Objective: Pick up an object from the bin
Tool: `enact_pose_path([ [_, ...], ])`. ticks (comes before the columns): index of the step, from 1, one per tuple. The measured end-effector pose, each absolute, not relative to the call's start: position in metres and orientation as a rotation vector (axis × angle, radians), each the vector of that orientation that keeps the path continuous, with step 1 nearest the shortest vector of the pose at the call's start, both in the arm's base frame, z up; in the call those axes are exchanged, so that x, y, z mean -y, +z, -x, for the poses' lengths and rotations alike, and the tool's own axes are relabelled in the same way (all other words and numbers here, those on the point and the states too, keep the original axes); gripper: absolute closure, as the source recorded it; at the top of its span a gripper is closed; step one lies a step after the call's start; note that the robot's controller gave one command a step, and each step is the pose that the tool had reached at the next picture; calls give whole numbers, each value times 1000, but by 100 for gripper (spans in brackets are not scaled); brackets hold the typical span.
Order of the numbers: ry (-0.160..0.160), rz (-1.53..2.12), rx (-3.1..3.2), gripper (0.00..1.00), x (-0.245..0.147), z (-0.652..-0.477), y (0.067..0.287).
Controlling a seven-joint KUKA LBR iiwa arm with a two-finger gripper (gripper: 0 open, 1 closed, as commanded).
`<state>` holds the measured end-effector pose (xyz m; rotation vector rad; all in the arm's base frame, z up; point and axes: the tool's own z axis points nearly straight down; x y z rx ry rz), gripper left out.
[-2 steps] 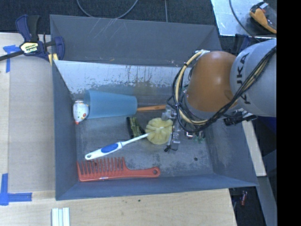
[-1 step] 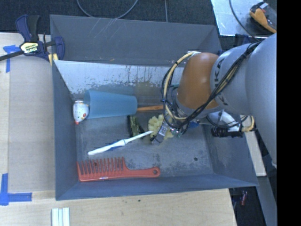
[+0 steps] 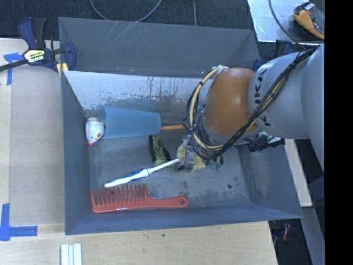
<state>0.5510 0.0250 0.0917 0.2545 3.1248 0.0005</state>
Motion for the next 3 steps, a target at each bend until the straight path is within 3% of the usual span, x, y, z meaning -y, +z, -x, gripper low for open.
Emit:
enact_pose_path([
  [3,1,-242,-3117,100,-29,-562,106],
])
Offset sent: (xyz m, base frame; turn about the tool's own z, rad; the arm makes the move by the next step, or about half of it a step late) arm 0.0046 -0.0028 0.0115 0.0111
